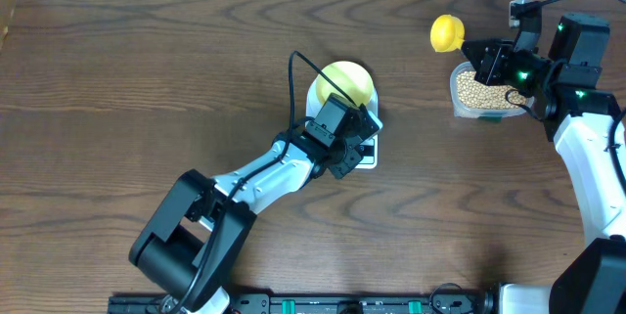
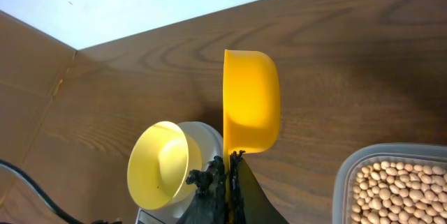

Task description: Scoop item into bowl and weigh 50g on scale

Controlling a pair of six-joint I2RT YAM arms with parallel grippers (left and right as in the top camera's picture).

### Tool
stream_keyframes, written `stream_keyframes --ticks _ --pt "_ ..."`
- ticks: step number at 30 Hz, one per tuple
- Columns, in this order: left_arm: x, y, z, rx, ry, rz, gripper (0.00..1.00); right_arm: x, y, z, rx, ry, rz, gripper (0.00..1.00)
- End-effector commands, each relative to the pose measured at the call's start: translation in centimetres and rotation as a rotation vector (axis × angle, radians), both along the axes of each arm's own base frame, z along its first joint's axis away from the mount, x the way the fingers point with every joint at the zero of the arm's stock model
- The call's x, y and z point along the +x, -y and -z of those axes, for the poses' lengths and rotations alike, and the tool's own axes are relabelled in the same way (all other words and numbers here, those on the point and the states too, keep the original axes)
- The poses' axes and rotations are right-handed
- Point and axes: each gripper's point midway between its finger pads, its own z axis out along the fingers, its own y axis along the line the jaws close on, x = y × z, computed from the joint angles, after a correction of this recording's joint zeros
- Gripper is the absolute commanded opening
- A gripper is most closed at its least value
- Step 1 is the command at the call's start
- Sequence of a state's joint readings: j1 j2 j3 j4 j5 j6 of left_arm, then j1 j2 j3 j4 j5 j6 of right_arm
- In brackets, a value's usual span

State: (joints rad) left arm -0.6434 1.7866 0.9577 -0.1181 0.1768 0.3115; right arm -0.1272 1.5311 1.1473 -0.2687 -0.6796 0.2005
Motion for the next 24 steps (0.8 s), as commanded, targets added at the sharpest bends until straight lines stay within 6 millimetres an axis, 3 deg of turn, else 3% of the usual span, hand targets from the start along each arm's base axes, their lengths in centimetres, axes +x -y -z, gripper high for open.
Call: stream_keyframes --ticks 1,5,10,24 --pt "0.3 -0.2 -3.8 -0.057 0.060 -0.039 0.08 0.3 0.1 -1.3 -0.014 0.044 -0.007 0.01" --pt "0.0 -0.4 -7.4 -0.098 0.113 -0.040 0.08 0.4 0.1 -1.4 -0.014 0.050 -0.007 0.01" --pt "-0.7 -1.0 -9.5 -0.111 0.131 -0.039 0.08 0.4 0.1 -1.4 -0.014 0.051 -0.007 0.01" --pt "-0.2 -2.3 -10.0 -0.109 0.132 -0.074 0.08 0.4 0.1 -1.4 -0.014 0.051 -0.007 0.01"
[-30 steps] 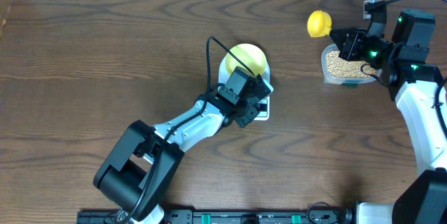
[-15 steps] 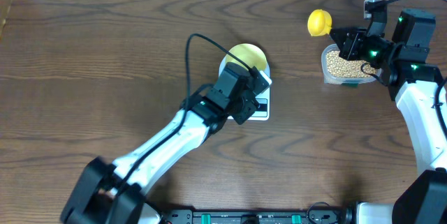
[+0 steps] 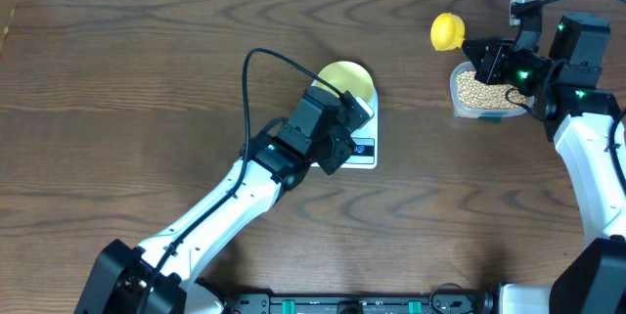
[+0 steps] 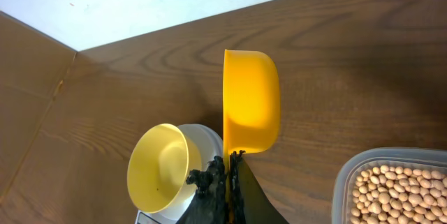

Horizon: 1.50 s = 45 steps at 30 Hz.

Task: Scoop item into bowl and weigh 50g on scale
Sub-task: 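Pull the left gripper back from the scale toward the left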

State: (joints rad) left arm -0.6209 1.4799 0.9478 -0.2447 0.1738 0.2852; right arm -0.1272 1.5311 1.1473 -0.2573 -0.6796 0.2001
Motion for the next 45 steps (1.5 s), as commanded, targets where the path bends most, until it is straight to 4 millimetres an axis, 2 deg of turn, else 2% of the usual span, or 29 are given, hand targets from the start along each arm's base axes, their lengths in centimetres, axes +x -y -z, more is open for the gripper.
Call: stream_keyframes --ticks 1,7,10,11,12,13,16,17,18,19,21,23,24,25,26,29,35,45 --pt "0.4 -0.7 -0.3 -0.001 0.004 -0.029 0.08 0.3 0.1 -1.3 -0.013 0.040 -0.007 0.01" --pt "0.2 -0.8 -0.1 0.004 -0.003 -0.029 0.08 0.3 0.1 -1.2 -0.013 0.039 -0.007 0.01" --pt "-0.1 -1.0 0.2 0.016 -0.019 -0.029 0.36 0.3 0.1 -1.2 -0.013 0.039 -0.007 0.01" --pt "-0.1 -1.2 0.3 0.024 -0.024 -0.033 0.57 0.3 0.1 -1.2 -0.013 0.039 -0.007 0.01" --pt "-0.1 -1.5 0.5 0.038 -0.024 -0.042 0.85 0.3 0.1 -1.2 -0.013 0.038 -0.007 0.01" --pt "0.0 -1.9 0.7 0.061 -0.022 -0.058 0.98 0.3 0.1 -1.2 -0.013 0.038 -0.007 0.01" --pt "0.1 -3.1 1.1 0.118 -0.017 -0.095 0.98 0.3 0.1 -1.2 -0.013 0.038 -0.007 0.01" --pt "0.0 -3.3 1.2 0.134 -0.015 -0.086 0.73 0.3 0.1 -1.2 -0.013 0.038 -0.007 0.01" --pt "-0.1 -3.4 1.4 0.154 -0.011 -0.062 0.56 0.3 0.1 -1.2 -0.013 0.038 -0.007 0.01" --pt "-0.2 -3.5 1.5 0.169 -0.007 -0.043 0.50 0.3 0.1 -1.2 -0.013 0.038 -0.007 0.01" --pt "0.0 -3.9 1.5 0.180 -0.003 -0.039 0.50 0.3 0.1 -1.2 -0.012 0.038 -0.007 0.01" --pt "0.4 -4.7 1.5 0.180 -0.006 -0.063 0.51 0.3 0.1 -1.2 -0.012 0.038 -0.007 0.01" --pt "0.7 -5.2 1.5 0.179 -0.010 -0.079 0.57 0.3 0.1 -1.2 -0.012 0.038 -0.007 0.01" --pt "0.9 -5.6 1.6 0.173 -0.018 -0.090 0.69 0.3 0.1 -1.2 -0.012 0.037 -0.007 0.01" --pt "1.1 -6.1 1.6 0.165 -0.029 -0.103 0.98 0.2 0.1 -1.2 -0.012 0.036 -0.007 0.01" --pt "1.3 -7.3 1.8 0.136 -0.067 -0.111 0.97 0.2 0.1 -1.1 -0.011 0.032 -0.007 0.01" --pt "-0.3 -7.4 1.9 0.056 -0.123 0.096 0.98 0.2 0.1 -1.1 -0.012 0.033 -0.007 0.01" --pt "-0.8 -9.4 2.6 0.108 -0.132 0.159 0.97 0.2 0.1 -1.2 -0.012 0.037 -0.007 0.01"
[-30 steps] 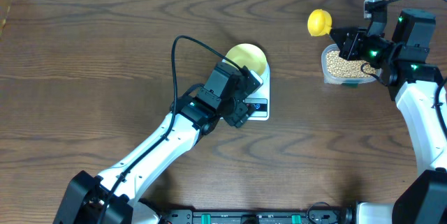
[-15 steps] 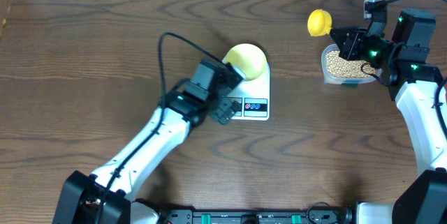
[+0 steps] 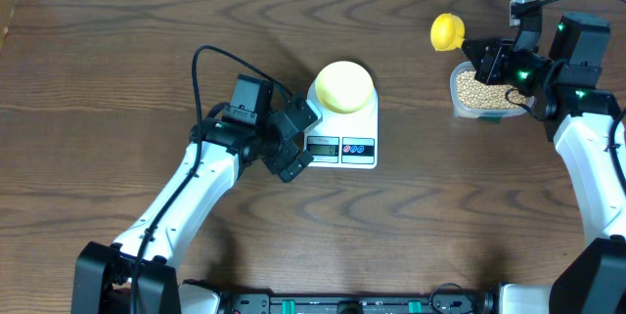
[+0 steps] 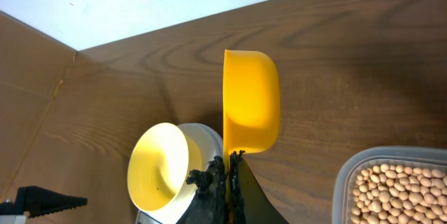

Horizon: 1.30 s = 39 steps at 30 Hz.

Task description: Scoop item into bowl and weigh 50g on scale

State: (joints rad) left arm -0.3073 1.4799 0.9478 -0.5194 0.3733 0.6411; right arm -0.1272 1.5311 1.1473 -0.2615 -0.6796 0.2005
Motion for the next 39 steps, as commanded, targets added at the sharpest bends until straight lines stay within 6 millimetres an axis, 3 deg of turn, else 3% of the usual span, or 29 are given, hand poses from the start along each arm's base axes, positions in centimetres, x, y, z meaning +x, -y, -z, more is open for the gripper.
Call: stream_keyframes --ticks 1,22,31,39 --pt "-0.3 -0.1 -0.4 -0.005 0.025 0.069 0.98 0.3 0.1 -1.3 -0.013 0.041 -0.007 0.01" --pt "-0.1 -0.6 -0.3 -0.001 0.024 0.055 0.98 0.8 1.1 -2.0 -0.046 0.105 -0.010 0.01" --pt "-0.1 -0.6 -0.3 -0.001 0.024 0.055 0.98 -0.3 0.0 -1.8 0.011 0.066 -0.072 0.01" --pt "-0.1 -0.6 -0.3 -0.001 0.024 0.055 0.98 1.1 1.4 -3.2 0.066 0.089 0.025 0.01"
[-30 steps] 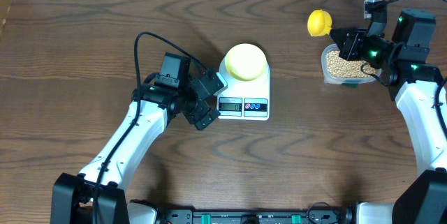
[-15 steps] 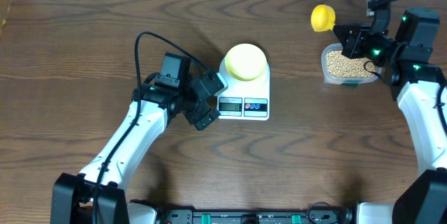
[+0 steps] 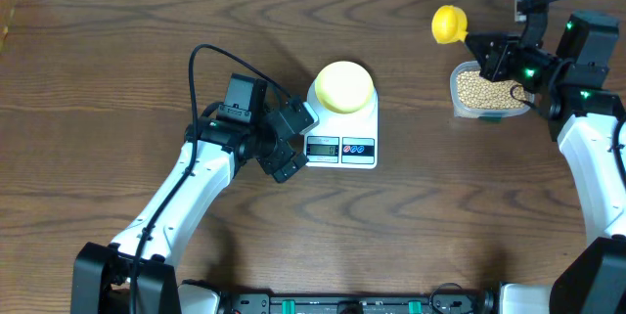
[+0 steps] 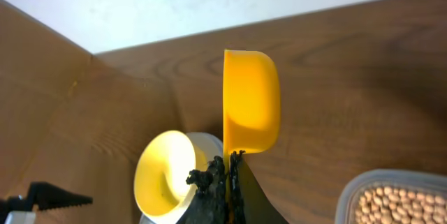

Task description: Scoop item into bowl and weigh 50g on scale

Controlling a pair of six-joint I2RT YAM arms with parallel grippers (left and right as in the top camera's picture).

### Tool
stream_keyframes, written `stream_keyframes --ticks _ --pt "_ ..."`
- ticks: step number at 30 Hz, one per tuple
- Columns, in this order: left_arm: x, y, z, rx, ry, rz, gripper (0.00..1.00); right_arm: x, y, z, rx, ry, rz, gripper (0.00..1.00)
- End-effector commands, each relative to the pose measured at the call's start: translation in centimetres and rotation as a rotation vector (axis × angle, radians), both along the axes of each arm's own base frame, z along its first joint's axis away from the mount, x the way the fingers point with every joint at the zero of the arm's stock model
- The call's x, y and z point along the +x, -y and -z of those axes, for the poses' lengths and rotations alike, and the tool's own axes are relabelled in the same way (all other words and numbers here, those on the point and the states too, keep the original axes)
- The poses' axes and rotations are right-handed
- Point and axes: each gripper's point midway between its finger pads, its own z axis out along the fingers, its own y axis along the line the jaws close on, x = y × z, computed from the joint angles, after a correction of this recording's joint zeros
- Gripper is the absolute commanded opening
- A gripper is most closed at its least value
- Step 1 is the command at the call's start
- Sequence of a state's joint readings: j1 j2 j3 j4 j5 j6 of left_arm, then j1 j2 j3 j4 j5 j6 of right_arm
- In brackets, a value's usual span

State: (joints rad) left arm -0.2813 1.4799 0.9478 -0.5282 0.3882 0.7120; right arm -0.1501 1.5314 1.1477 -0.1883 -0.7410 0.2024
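Observation:
A pale yellow bowl (image 3: 343, 86) stands on the white scale (image 3: 341, 144) at mid-table; the right wrist view shows the bowl (image 4: 164, 175) holding nothing visible. My right gripper (image 3: 489, 55) is shut on the handle of a yellow scoop (image 3: 448, 24), held in the air beside a clear tub of beans (image 3: 486, 91). In the wrist view the scoop (image 4: 251, 102) stands on edge above the shut right gripper (image 4: 229, 182), and the tub (image 4: 398, 199) shows at the lower right. My left gripper (image 3: 290, 144) is open just left of the scale, holding nothing.
The table's back edge meets a white wall (image 4: 209, 1) close behind the scoop. A black cable (image 3: 210, 60) loops over the left arm. Bare wood (image 3: 440, 206) lies between the scale and the tub.
My right gripper has shifted slightly back and to the right with the scoop, showing more wall in its view. The left gripper stays beside the scale, barely shifted.
At first my left gripper was over the scale at the bowl. Then it was still there, with its arm more stretched out. Later it was left of the scale, open, with the bowl standing on the scale. My right gripper held the scoop by the tub throughout.

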Motion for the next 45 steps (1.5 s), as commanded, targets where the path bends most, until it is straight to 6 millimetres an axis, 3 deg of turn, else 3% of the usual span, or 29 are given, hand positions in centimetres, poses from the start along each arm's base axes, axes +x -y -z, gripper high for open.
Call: stream_keyframes --ticks 1,45 --pt "-0.2 0.1 -0.3 -0.011 0.006 0.014 0.98 0.6 1.3 -1.6 0.040 0.016 0.055 0.01" --pt "-0.2 0.1 -0.3 -0.011 0.006 0.014 0.98 0.5 2.3 -1.5 0.041 0.004 0.078 0.01"
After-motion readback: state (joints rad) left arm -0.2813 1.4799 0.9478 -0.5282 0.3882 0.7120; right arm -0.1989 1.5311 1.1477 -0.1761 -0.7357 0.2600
